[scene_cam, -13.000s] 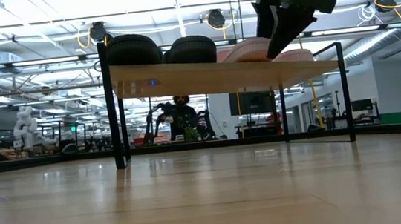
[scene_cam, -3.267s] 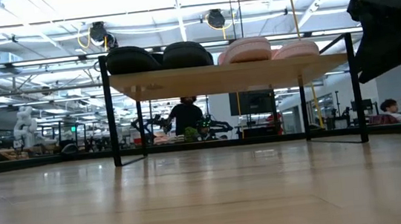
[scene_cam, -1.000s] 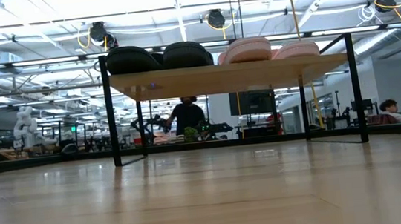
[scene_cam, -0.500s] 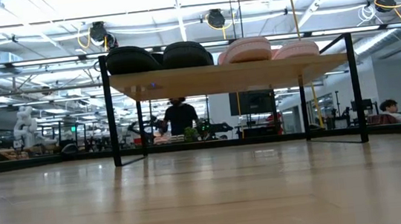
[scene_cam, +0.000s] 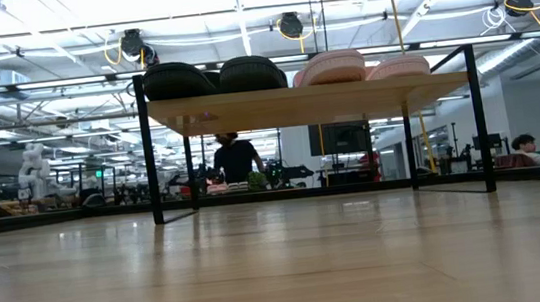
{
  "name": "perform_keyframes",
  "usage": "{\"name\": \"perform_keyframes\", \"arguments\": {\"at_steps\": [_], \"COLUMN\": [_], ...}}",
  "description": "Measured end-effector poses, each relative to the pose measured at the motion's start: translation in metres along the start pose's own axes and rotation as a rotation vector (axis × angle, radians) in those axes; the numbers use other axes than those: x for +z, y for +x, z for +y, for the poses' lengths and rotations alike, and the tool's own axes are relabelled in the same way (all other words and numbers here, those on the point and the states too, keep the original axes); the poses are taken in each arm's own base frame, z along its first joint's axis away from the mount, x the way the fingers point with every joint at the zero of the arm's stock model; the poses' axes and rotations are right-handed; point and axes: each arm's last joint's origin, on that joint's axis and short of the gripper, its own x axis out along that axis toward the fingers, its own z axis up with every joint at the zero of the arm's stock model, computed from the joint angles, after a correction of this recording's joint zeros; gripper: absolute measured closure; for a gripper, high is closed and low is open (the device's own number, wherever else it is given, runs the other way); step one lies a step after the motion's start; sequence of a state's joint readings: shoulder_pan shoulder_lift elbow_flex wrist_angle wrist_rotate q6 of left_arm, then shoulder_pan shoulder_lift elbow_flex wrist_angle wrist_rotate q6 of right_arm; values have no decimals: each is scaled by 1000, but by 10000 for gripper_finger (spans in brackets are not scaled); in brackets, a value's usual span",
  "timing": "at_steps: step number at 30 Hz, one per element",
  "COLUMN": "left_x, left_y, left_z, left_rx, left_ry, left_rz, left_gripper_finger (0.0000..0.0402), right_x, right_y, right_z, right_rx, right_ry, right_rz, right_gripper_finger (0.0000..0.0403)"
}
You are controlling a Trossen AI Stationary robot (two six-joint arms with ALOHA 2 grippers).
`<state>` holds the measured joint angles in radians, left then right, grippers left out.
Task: Pick and place slides into the shelf
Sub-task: Adjust the right pink slide on the shelf
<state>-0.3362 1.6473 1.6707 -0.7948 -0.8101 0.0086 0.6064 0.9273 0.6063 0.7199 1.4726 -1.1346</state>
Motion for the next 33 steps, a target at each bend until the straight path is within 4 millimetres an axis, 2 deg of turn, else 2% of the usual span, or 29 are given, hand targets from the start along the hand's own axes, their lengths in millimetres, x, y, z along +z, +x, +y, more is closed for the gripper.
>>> {"name": "perform_keyframes", "arguments": {"at_steps": [6,13,21,27,33], "left_x": [-2,-4,-6,-8,-9], "left_y": [15,18,-20,-45,-50], "left_z": [16,32,62,80,83], "left_rx": [47,76,60,35,29], "left_ry": [-17,-54,-169,-246,-257], "left_rz": [33,54,-3,-58,-68], "left_gripper_finger": [289,289,289,289,289], "right_x": [24,33,21,19,19], "right_y": [34,73,93,98,98], "right_z": [0,-2,-3,-6,-5], "right_rx": [-82,-158,-191,-191,-179], "right_ry": [-159,-252,-314,-328,-348], "right_rz": [123,265,353,361,353], "right_gripper_finger": [188,188,207,221,222]}}
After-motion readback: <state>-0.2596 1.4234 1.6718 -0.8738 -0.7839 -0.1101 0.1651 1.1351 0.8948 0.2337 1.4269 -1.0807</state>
